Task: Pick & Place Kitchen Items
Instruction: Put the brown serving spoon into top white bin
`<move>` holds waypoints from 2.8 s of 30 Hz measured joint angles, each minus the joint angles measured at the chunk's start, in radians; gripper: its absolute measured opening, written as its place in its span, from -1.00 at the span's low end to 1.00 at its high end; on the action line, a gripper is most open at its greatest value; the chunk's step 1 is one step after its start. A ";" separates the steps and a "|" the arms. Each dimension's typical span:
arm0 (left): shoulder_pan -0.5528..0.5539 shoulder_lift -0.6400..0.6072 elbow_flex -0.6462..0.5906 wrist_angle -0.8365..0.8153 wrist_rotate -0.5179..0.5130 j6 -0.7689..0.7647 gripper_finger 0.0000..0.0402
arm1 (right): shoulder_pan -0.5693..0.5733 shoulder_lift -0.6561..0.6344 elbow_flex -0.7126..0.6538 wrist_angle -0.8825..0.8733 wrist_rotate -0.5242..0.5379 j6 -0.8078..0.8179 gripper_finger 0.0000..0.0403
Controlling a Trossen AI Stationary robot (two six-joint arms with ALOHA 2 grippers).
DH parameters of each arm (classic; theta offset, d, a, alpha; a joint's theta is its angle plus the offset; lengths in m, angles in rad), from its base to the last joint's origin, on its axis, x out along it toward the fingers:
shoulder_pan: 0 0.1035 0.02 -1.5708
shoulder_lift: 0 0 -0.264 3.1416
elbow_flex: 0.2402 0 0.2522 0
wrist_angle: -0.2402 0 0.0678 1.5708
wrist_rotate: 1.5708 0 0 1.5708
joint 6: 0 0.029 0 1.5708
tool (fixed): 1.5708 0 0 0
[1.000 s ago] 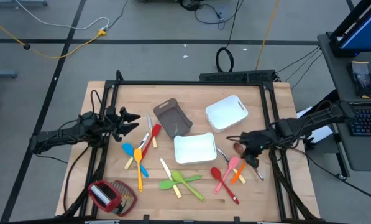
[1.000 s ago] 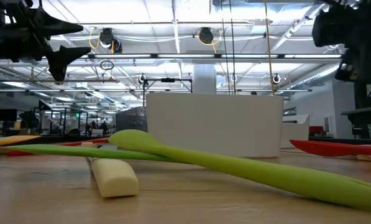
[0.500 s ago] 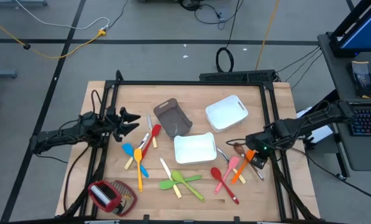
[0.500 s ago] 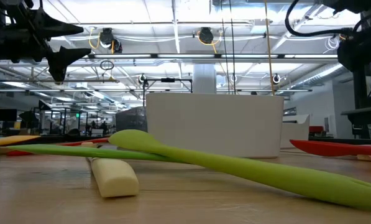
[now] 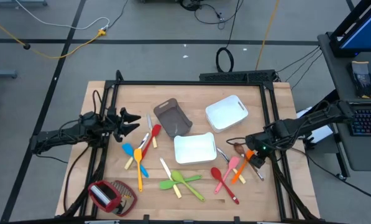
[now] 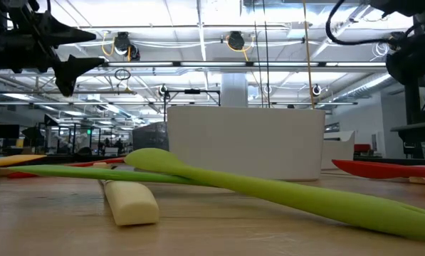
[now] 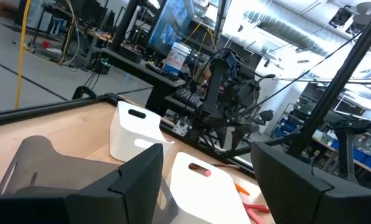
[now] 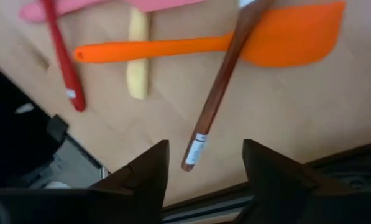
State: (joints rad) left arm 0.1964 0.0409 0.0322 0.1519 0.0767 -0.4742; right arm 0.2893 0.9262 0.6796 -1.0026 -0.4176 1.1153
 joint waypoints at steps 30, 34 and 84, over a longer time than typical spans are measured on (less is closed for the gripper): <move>0.000 0.000 0.000 -0.004 0.000 0.021 0.25 | 0.157 0.055 -0.111 0.245 0.026 0.290 -0.07; 0.000 0.000 0.000 -0.004 0.000 0.024 0.25 | 0.183 0.092 -0.112 0.250 0.028 0.316 -0.07; 0.000 0.000 0.000 0.063 -0.025 -0.005 0.25 | 0.181 0.113 0.158 -0.037 0.247 0.354 -0.83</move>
State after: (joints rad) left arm 0.1967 0.0410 0.0322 0.2148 0.0516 -0.4797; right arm 0.4706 1.0390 0.8372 -1.0397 -0.1703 1.4689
